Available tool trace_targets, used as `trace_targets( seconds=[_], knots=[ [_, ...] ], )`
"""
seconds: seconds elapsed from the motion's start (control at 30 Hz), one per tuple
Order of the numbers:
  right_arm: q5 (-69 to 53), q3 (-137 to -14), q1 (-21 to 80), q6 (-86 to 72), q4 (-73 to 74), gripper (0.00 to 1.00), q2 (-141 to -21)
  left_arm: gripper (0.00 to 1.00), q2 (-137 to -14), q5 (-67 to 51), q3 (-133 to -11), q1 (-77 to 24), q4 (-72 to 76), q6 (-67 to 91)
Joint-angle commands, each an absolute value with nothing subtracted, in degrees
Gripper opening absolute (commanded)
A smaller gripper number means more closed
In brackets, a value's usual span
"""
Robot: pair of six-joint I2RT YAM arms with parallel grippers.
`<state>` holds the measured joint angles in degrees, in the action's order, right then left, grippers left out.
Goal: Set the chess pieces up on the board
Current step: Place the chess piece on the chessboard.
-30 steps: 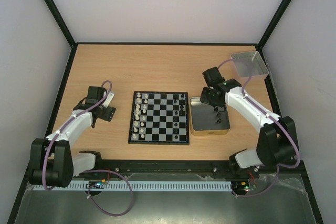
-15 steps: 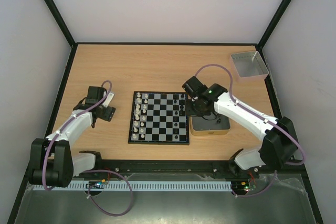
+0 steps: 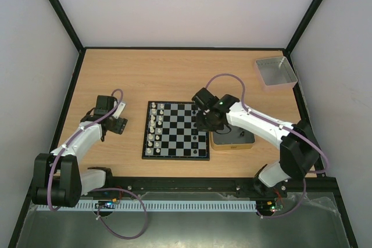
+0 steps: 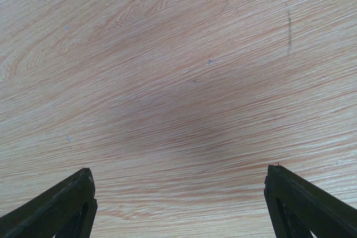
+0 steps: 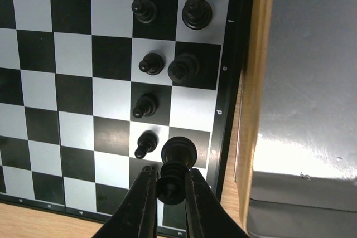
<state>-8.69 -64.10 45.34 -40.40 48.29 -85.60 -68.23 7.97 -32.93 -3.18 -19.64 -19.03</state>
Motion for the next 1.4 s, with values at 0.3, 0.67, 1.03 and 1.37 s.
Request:
trace_targets(
  seconds=[0.3,0.67,1.03,1.37],
  knots=[
    [-6.4,-63.5,45.9,-41.6,44.3,0.09,-89.7,0.82,-67.8,8.0,-32.3,-2.8,-19.6,-18.8],
    [-3.7,-62.3,45.9,-41.7,43.3,0.09,-91.4,0.83,-67.7,7.9,-32.3,-2.7,-19.6,-18.8],
    [-4.4,-60.5,45.9,-41.8,40.6,0.09,-92.5,0.83,-67.8,7.9,-32.3,-2.6,-19.7,-18.9],
    [-4.3,-60.1,45.9,-41.7,39.8,0.09,-93.8,0.83,-67.8,7.5,-32.3,-2.6,-19.7,-19.0]
  ],
)
